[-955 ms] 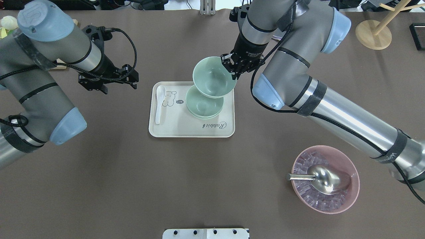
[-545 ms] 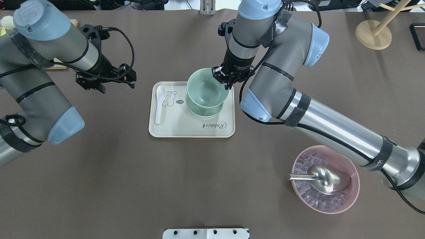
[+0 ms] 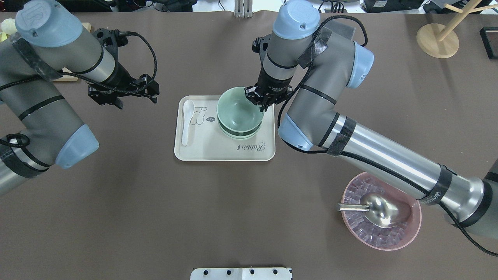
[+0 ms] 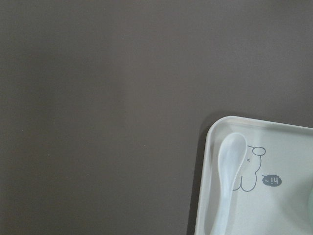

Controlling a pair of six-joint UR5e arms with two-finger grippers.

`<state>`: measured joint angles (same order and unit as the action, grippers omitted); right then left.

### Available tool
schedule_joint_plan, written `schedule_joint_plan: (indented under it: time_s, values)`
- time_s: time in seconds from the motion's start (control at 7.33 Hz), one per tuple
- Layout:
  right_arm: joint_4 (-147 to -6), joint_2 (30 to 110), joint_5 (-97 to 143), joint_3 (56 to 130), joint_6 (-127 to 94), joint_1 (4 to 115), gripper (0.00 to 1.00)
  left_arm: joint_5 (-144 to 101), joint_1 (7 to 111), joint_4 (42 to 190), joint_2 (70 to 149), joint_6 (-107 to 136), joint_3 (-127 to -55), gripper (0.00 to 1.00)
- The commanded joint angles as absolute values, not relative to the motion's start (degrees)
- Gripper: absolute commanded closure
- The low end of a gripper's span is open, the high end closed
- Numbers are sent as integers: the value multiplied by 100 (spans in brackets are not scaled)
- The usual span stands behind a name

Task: Stack green bowls together

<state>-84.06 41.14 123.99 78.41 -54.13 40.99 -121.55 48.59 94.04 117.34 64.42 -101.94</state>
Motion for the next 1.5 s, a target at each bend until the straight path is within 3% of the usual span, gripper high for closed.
schedule_joint_plan:
  time_s: [0.0,1.36]
  values:
    - [-8394,4122,12314,7814,-5423,4052,100,-12147,4852,9404,11733,6442,-10178,2]
    - [-8218,4122,12155,7717,-5440,3982,100,-12146,4834,9404,11733,6451,-10143,2]
